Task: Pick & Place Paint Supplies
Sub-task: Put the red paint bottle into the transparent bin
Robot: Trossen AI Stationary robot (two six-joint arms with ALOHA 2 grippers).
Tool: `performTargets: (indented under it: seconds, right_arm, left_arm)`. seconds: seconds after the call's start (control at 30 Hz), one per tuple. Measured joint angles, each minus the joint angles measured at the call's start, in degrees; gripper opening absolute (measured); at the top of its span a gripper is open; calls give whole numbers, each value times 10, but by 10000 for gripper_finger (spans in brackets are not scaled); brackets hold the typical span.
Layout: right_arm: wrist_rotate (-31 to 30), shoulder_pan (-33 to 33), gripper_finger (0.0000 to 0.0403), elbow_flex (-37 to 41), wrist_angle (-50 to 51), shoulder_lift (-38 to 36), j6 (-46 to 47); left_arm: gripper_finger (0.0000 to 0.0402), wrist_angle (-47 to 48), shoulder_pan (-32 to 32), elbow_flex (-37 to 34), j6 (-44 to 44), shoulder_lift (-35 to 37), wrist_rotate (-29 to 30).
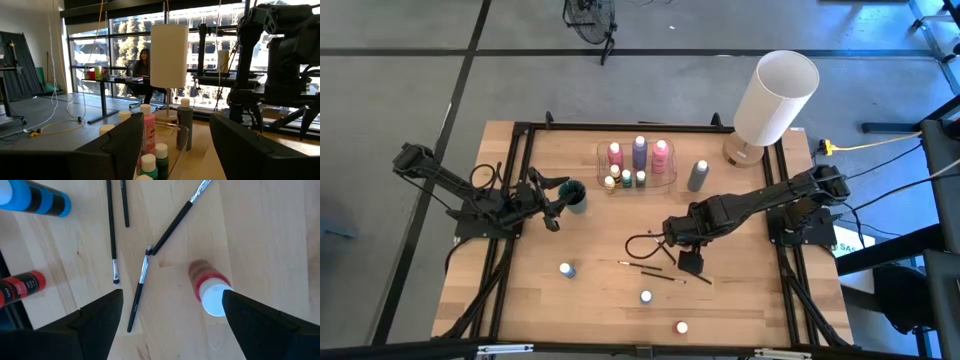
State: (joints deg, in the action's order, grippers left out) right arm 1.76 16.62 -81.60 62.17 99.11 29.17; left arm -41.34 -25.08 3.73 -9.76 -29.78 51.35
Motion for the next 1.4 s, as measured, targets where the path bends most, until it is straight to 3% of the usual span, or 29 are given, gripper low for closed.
performTargets:
  seconds: [0.5,0.63,1.03,1.4]
  right_arm:
    - [14,-2,344,0,35,0,-2]
    - [42,-1,344,0,37,0,-33]
    - [43,0,344,0,32,0,-104]
    - [44,0,344,0,32,0,-112]
  left_arm:
    - [224,0,0,0,0,0,0]
    - [224,0,0,0,0,0,0]
    - [224,0,0,0,0,0,0]
    - [224,0,0,0,0,0,0]
